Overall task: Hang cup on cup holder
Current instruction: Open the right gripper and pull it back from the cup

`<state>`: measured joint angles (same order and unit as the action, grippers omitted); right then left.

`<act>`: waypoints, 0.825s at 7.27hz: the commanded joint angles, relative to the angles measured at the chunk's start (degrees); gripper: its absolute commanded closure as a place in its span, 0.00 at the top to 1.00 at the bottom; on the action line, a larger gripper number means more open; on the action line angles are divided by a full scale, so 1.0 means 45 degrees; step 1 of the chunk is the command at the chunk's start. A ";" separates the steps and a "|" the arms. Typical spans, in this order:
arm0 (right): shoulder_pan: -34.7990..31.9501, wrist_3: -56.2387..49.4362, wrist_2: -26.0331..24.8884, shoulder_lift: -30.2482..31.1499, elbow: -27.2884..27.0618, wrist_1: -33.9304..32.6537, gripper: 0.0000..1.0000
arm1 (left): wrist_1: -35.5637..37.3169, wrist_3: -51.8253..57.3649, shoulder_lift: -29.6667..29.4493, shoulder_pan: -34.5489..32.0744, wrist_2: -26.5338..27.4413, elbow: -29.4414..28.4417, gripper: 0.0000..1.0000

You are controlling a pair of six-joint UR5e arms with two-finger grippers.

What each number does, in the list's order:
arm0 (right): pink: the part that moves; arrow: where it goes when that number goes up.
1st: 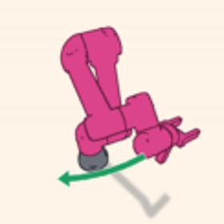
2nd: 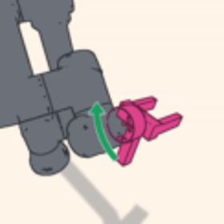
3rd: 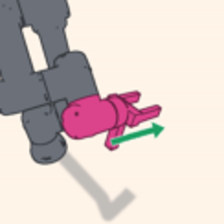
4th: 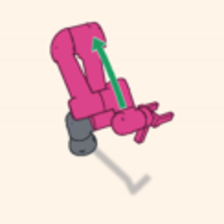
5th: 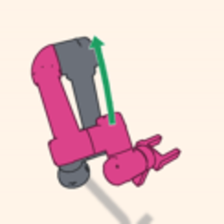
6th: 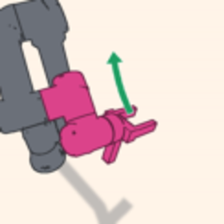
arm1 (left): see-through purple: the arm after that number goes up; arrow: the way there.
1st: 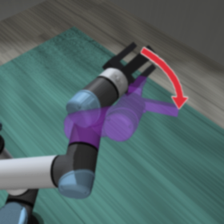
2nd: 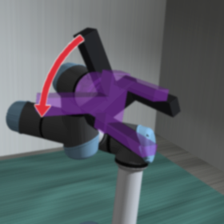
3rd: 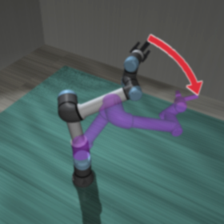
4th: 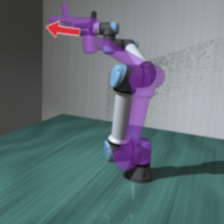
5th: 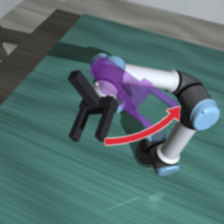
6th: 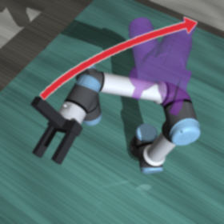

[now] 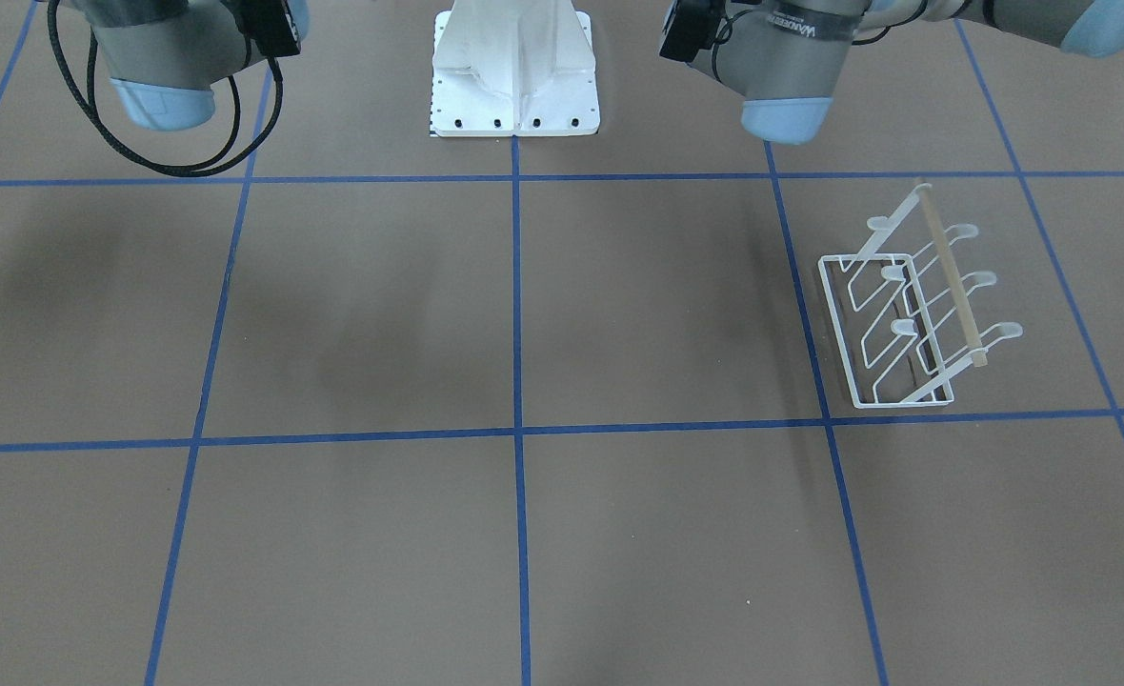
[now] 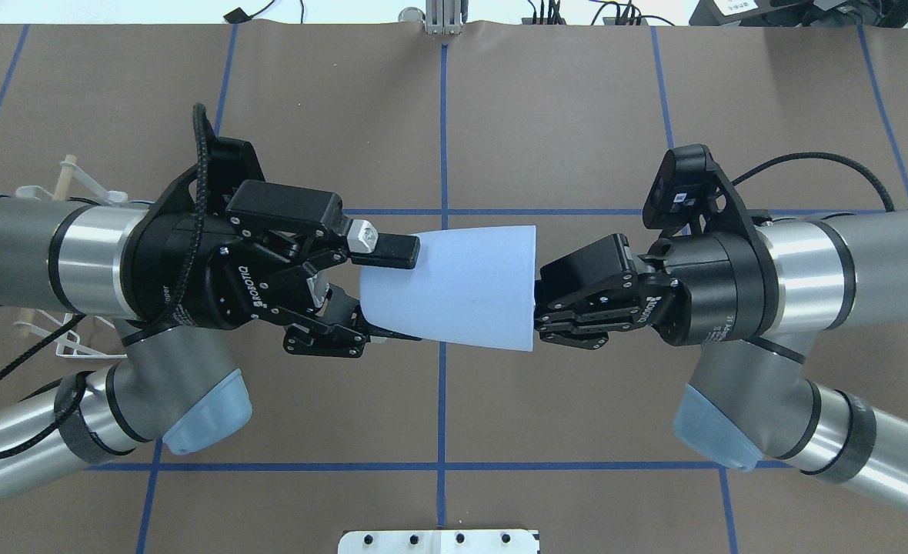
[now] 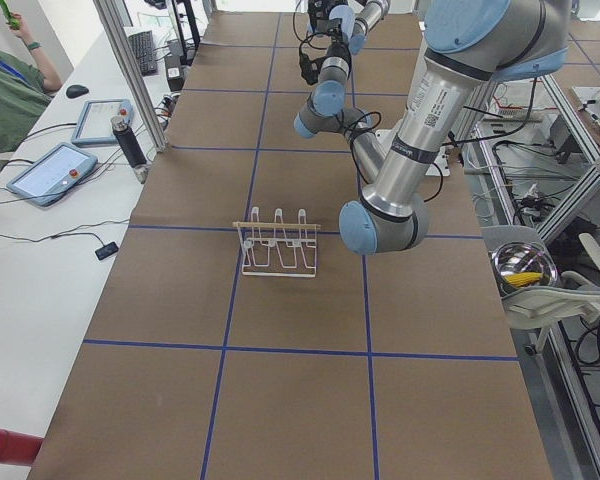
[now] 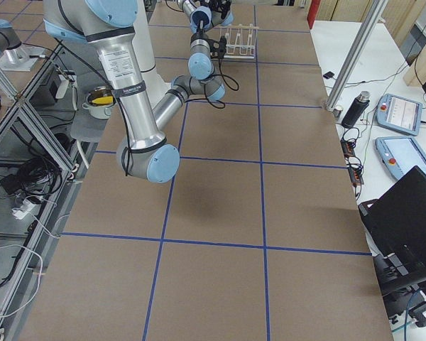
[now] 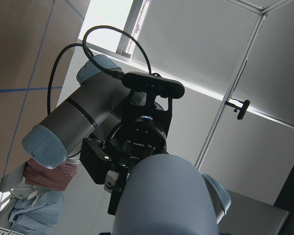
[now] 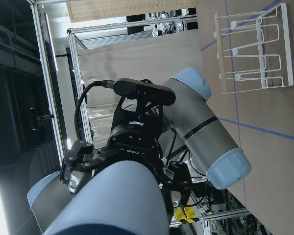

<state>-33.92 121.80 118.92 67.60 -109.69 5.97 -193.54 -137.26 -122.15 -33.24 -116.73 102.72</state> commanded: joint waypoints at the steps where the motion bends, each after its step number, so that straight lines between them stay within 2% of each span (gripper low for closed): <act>1: 0.0039 -0.0016 0.0018 0.0017 0.0000 0.0020 0.00 | 0.0001 0.0015 -0.0004 0.0003 0.0002 0.0005 0.62; 2: 0.0058 -0.0016 0.0018 -0.0002 0.0000 0.0021 0.00 | 0.0001 0.0015 -0.0004 0.0003 0.0002 0.0025 0.55; 3: 0.0174 -0.0016 -0.0001 -0.0003 0.0039 0.0253 0.35 | 0.0001 0.0015 -0.0004 -0.0016 0.0002 0.0025 0.45; 4: 0.0234 -0.0016 -0.0021 0.0017 0.0078 0.0429 0.96 | 0.0001 -0.0004 -0.0004 0.0003 0.0002 0.0025 0.31; 5: 0.0234 -0.0035 -0.0040 0.0114 0.0078 0.0450 1.00 | 0.0001 0.0015 -0.0004 0.0003 0.0002 0.0025 0.10; 6: 0.0234 -0.0035 -0.0040 0.0114 0.0059 0.0450 1.00 | 0.0001 0.0015 0.0015 -0.0016 0.0002 0.0025 0.00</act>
<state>-32.93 121.67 118.79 67.95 -109.40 7.82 -193.54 -137.22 -122.15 -33.25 -116.72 102.83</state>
